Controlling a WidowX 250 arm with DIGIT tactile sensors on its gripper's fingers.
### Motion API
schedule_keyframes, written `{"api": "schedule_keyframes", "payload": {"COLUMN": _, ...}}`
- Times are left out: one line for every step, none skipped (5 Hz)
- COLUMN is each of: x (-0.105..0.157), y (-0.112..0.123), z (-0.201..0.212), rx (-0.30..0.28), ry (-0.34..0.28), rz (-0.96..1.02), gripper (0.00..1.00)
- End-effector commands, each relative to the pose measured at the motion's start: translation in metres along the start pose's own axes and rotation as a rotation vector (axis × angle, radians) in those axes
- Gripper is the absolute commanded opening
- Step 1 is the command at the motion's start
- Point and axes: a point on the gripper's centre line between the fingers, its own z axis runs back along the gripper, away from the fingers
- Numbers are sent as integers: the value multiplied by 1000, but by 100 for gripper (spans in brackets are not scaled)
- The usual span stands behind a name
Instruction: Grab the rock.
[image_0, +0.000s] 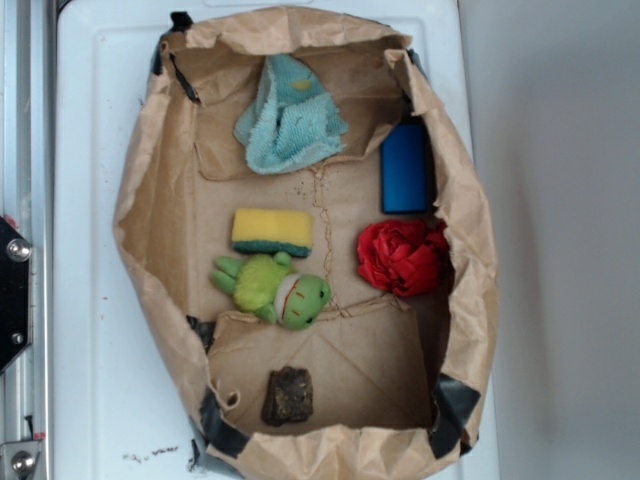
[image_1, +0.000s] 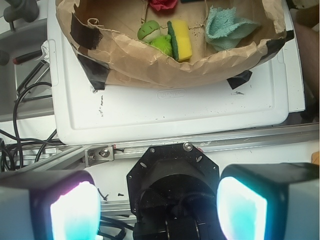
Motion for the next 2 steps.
{"api": "schedule_keyframes", "payload": {"x": 0, "y": 0, "z": 0, "rx": 0, "ry": 0, "rz": 0, "gripper": 100}}
{"api": "schedule_keyframes", "payload": {"x": 48, "y": -10, "z": 1, "rx": -1, "ry": -55, "rz": 43, "gripper": 100}}
